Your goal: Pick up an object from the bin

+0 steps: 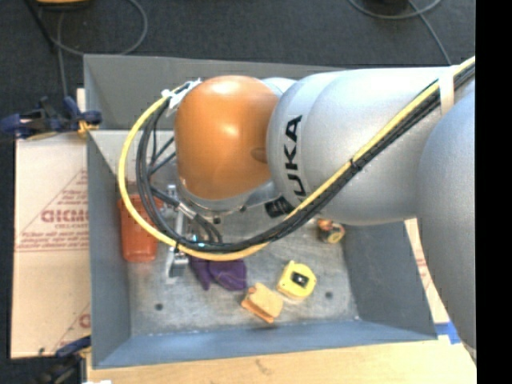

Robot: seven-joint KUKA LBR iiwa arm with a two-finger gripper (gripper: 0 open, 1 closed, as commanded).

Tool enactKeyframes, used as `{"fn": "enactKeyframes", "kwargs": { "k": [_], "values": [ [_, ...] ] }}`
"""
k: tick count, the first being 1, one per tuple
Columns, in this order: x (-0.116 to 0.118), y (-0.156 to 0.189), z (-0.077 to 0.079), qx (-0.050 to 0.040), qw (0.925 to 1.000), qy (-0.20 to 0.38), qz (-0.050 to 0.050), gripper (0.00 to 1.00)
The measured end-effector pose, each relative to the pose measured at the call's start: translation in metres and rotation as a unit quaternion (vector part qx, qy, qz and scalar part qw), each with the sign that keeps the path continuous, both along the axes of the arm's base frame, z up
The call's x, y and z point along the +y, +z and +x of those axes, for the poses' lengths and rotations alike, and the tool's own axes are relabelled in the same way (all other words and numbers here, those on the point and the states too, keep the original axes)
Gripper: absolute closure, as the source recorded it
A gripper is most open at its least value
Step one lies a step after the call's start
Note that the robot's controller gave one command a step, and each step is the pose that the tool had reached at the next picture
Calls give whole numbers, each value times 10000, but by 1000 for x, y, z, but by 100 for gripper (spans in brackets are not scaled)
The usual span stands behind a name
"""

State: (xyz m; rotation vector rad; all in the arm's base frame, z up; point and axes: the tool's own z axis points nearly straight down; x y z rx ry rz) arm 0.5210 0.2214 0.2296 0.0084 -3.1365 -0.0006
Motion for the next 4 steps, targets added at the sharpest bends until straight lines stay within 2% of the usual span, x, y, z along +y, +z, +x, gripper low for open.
{"fn": "enactKeyframes", "kwargs": {
  "k": [1, 2, 3, 4],
  "values": [
    [-1, 4, 2, -36, 10000, -23, 9, 0],
    [-45, -52, 14, -64, 10000, -63, 21, 0],
    [-88, -69, 19, -29, 10000, 74, -12, 0],
    [-105, -83, 17, -32, 9983, -581, 4, 0]
  ]
}}
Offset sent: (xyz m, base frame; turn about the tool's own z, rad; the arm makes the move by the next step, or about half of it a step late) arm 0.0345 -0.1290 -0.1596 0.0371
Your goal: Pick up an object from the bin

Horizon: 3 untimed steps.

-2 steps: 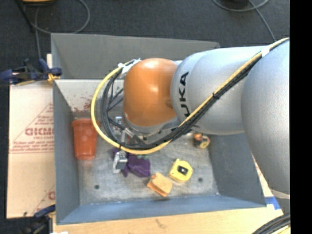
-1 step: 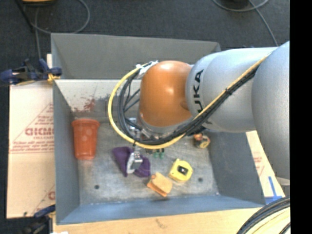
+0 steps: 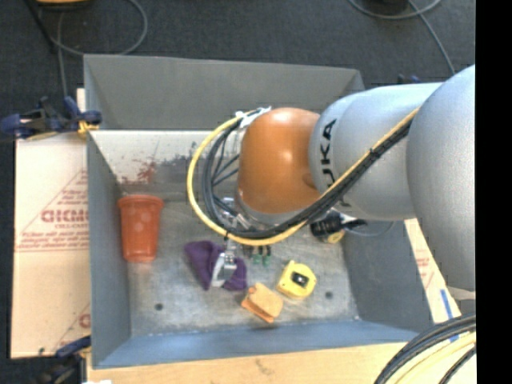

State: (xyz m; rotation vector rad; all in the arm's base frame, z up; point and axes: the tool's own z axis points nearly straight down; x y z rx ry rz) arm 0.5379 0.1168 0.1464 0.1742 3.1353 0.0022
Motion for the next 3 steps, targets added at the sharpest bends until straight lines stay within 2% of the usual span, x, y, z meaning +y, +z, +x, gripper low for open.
{"fn": "enactKeyframes", "kwargs": {
  "k": [1, 2, 3],
  "values": [
    [-17, -71, 12, -45, 9990, 436, -4, 0],
    [-15, -63, 8, -5, 9991, 430, 2, 100],
    [-15, -63, 8, -5, 9991, 428, 3, 100]
  ]
}}
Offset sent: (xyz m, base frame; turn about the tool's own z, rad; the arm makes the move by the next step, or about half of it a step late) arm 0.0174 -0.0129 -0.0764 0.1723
